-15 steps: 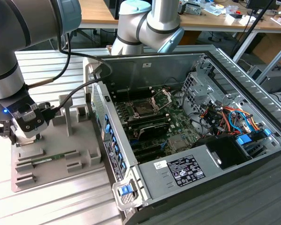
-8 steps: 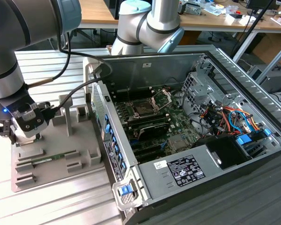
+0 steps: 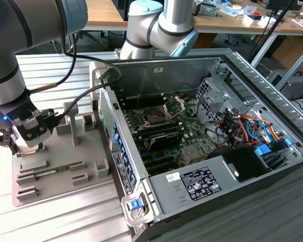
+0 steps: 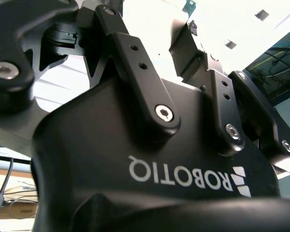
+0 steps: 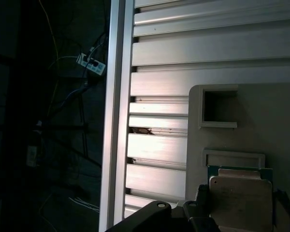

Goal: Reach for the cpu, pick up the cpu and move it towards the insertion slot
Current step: 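Pick up the cpu and move it towards the insertion slot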

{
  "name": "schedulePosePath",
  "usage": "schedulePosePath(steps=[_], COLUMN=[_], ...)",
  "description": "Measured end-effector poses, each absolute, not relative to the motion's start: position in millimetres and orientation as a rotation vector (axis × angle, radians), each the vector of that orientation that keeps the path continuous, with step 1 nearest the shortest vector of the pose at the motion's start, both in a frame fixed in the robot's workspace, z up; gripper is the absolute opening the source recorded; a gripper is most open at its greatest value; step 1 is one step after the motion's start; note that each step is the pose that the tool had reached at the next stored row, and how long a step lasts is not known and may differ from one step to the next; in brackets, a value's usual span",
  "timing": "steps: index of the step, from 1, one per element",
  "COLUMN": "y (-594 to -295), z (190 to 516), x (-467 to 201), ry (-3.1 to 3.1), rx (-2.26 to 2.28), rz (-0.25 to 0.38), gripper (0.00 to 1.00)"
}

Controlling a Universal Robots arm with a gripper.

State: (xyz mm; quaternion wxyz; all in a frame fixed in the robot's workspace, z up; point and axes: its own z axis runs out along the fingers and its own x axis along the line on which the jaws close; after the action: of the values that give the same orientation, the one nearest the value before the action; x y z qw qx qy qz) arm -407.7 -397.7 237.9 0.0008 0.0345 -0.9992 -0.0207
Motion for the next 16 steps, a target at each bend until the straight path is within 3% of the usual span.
schedulePosePath(steps=[16], y=[-397.7], z=[242.3], x=[-407.7], ry=[-3.137], rx=[0.108], rz=[-0.065], gripper=[0.55])
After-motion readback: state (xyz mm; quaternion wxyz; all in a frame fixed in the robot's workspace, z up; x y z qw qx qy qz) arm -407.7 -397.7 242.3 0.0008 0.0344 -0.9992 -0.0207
